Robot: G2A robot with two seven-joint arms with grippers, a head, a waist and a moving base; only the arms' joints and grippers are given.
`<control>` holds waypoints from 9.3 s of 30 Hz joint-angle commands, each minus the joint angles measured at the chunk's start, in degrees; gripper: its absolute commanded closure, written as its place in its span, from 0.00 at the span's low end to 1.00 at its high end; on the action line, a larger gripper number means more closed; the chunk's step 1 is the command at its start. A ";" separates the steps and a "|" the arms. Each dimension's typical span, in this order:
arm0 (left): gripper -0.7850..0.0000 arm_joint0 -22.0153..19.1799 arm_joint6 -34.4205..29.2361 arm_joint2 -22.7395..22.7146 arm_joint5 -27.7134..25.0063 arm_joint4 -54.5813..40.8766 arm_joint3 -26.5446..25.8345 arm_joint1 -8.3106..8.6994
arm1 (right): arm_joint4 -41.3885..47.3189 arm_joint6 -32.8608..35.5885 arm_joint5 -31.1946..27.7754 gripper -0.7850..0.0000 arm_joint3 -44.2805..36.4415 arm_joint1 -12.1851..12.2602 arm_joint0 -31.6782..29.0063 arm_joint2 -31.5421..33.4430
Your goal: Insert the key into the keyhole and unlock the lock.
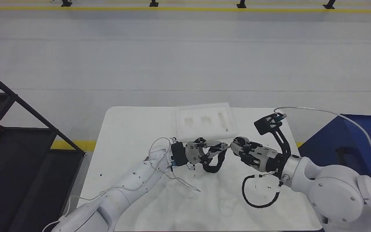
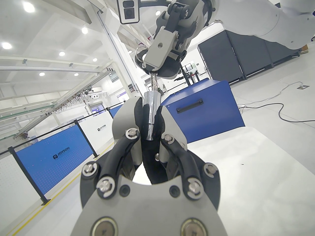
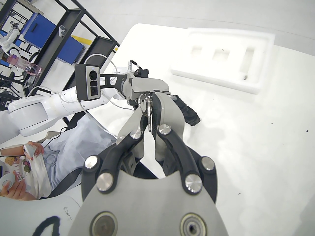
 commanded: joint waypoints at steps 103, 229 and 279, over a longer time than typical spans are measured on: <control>1.00 -0.56 -8.50 -2.96 -16.45 -4.87 0.42 -0.46 | -6.70 8.12 -36.57 0.00 7.72 0.29 8.16 -1.31; 1.00 0.08 -24.89 -4.54 -31.19 -0.19 -11.09 4.59 | -10.26 12.60 -30.05 1.00 7.32 3.51 12.61 -10.20; 1.00 -2.48 -33.28 -4.23 -30.26 10.85 -4.38 7.17 | -6.23 3.42 -46.59 0.00 13.88 4.62 7.51 -5.51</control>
